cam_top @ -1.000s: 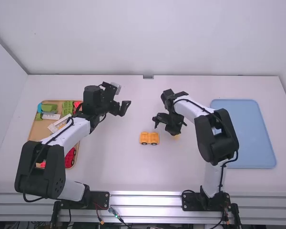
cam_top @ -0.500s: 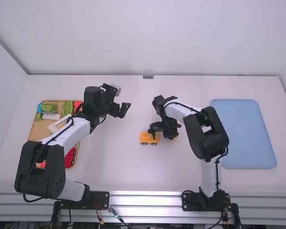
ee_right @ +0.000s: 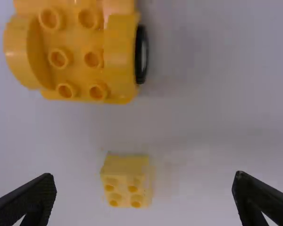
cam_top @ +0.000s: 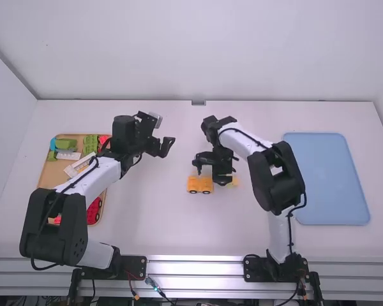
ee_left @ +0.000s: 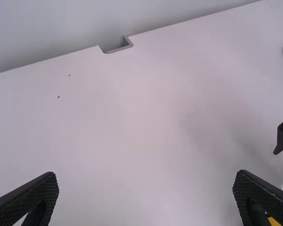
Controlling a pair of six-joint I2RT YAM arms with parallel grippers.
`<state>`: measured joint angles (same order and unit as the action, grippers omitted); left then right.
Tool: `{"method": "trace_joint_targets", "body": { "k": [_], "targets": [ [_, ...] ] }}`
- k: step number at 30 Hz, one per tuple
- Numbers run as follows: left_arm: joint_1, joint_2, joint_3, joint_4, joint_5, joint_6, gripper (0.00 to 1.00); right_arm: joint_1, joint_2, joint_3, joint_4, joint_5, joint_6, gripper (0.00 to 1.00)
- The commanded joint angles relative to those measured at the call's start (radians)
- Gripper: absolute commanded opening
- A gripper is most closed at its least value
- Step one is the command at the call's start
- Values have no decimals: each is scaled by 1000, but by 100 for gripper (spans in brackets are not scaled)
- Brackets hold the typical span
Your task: Assemble lego blocks to make yellow taxi
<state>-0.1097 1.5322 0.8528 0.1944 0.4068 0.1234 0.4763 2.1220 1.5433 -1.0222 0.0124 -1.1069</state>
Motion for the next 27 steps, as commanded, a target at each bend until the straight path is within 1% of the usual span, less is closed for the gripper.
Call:
{"method": "trace_joint_targets", "body": {
  "k": [1,5,6,7,9,10,12,14,15,17,20,22,25,27],
  "targets": [
    [1,-2,17,1,-21,1,99,-36,-60,57,-19,-100,4,99],
    [4,-2,17,-52,-26,-44,99,-104,-158,52,0,-235,-2,99],
    [-1,-2,17,-66,-2,-8,99,-136,-198,34,15,-296,-12,99],
    [-2,-2,17,-70,22,25,99,-151,-214,23,20,-332,-20,99],
    [-2,-2,17,-105,191,213,99,-222,-280,-42,23,-500,-126,99],
    [-2,-2,17,-111,220,245,99,-234,-288,-55,24,-529,-149,99],
    [-2,-2,17,-162,369,449,99,-310,-328,-144,52,-678,-261,99],
    [-2,8,17,-206,447,604,99,-378,-345,-222,97,-753,-306,99],
    [-2,11,17,-213,457,626,99,-383,-346,-228,101,-758,-308,99],
    [-3,40,16,-279,549,804,99,-455,-348,-306,139,-803,-308,99],
    [-10,87,17,-325,639,961,99,-509,-348,-372,210,-867,-302,99],
    [-21,129,17,-324,669,1023,99,-527,-348,-410,254,-892,-297,99],
    [-43,207,17,-284,698,1053,99,-532,-348,-494,379,-876,-296,99],
    [-77,285,17,-219,702,1052,99,-518,-348,-579,513,-877,-294,99]
  ]
}}
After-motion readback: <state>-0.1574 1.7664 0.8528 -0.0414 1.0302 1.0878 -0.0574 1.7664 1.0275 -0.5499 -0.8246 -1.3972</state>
